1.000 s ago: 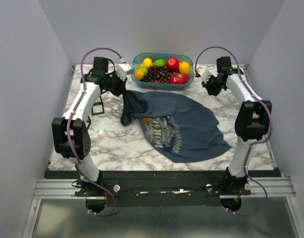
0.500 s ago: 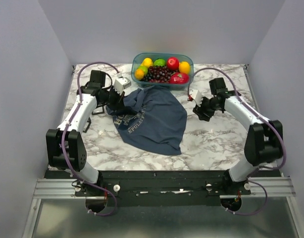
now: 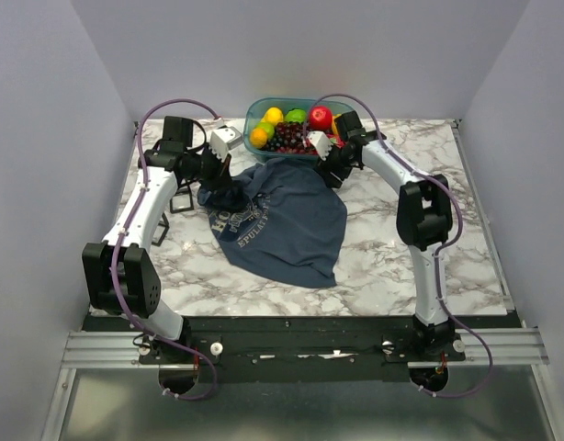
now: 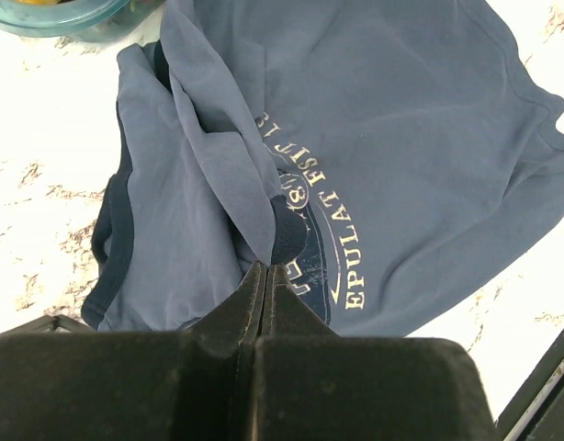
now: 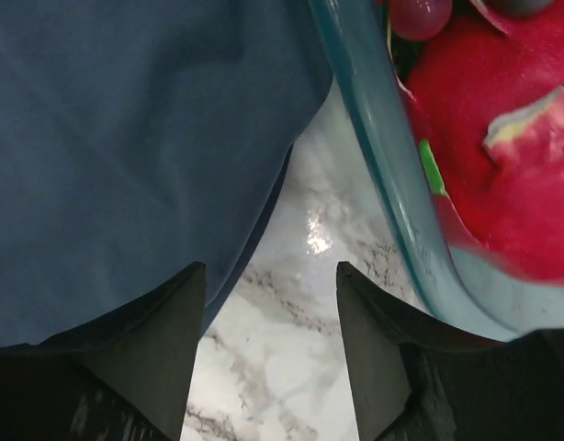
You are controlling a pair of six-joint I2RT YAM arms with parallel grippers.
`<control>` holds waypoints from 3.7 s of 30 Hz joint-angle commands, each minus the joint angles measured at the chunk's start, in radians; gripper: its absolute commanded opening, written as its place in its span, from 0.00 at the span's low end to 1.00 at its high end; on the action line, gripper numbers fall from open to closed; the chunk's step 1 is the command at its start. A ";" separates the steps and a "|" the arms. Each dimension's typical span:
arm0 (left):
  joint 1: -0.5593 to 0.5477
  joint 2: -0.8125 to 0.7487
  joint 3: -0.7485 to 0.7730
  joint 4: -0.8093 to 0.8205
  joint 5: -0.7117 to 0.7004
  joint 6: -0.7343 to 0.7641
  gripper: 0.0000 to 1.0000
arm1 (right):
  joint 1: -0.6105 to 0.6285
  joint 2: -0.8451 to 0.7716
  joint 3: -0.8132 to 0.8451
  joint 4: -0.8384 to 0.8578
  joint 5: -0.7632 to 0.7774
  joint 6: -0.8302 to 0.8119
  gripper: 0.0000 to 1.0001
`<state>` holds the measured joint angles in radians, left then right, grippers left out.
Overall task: Remove the brooch from the garment
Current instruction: Move the crumpled clothing to the center of the board, then adjust the crumpled clothing at the center of the board, then pick up the crumped clothing from the center of the board.
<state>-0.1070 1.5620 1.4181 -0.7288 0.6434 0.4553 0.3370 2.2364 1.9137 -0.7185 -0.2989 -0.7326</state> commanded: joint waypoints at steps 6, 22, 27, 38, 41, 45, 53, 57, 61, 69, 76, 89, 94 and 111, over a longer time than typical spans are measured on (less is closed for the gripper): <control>-0.007 -0.040 0.053 0.016 -0.014 -0.047 0.00 | 0.000 0.091 0.103 -0.142 0.038 0.004 0.50; -0.002 0.063 0.183 0.049 0.007 -0.084 0.00 | 0.014 0.126 0.058 -0.309 -0.086 0.094 0.50; 0.000 0.063 0.183 0.060 0.012 -0.096 0.00 | 0.016 0.146 0.065 -0.322 -0.086 0.082 0.34; 0.021 0.012 0.174 0.036 0.010 -0.112 0.00 | -0.068 -0.072 0.009 -0.187 0.150 0.052 0.01; 0.039 -0.036 0.133 0.014 0.021 -0.125 0.00 | -0.101 -0.298 -0.155 -0.063 0.182 -0.037 0.01; 0.044 -0.115 0.012 0.064 0.030 -0.150 0.00 | -0.102 -0.607 -0.561 0.169 0.221 -0.218 0.01; 0.044 -0.039 -0.091 0.196 -0.036 -0.243 0.02 | 0.011 -0.943 -1.011 0.167 0.136 -0.409 0.02; 0.043 0.070 0.016 0.189 -0.097 -0.310 0.42 | 0.037 -0.949 -1.033 0.091 0.043 -0.338 0.26; 0.044 0.003 -0.014 0.170 -0.062 -0.291 0.54 | 0.031 -0.951 -0.920 0.045 0.032 -0.207 0.45; 0.004 -0.071 -0.295 0.114 0.147 -0.305 0.44 | 0.005 -0.879 -0.796 0.088 -0.014 -0.001 0.50; -0.051 -0.045 -0.386 0.140 0.102 -0.280 0.53 | -0.001 -0.799 -0.723 0.111 -0.008 0.056 0.50; -0.152 0.082 -0.390 0.236 -0.079 -0.328 0.55 | -0.007 -0.698 -0.640 0.128 0.035 0.108 0.50; -0.163 0.104 -0.375 0.264 -0.166 -0.357 0.55 | -0.007 -0.686 -0.634 0.131 0.030 0.114 0.50; -0.181 0.168 -0.317 0.209 -0.099 -0.333 0.31 | -0.007 -0.656 -0.631 0.137 0.044 0.108 0.50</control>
<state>-0.2806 1.7298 1.0725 -0.5037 0.5068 0.1017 0.3363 1.5604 1.2465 -0.5991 -0.2741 -0.6289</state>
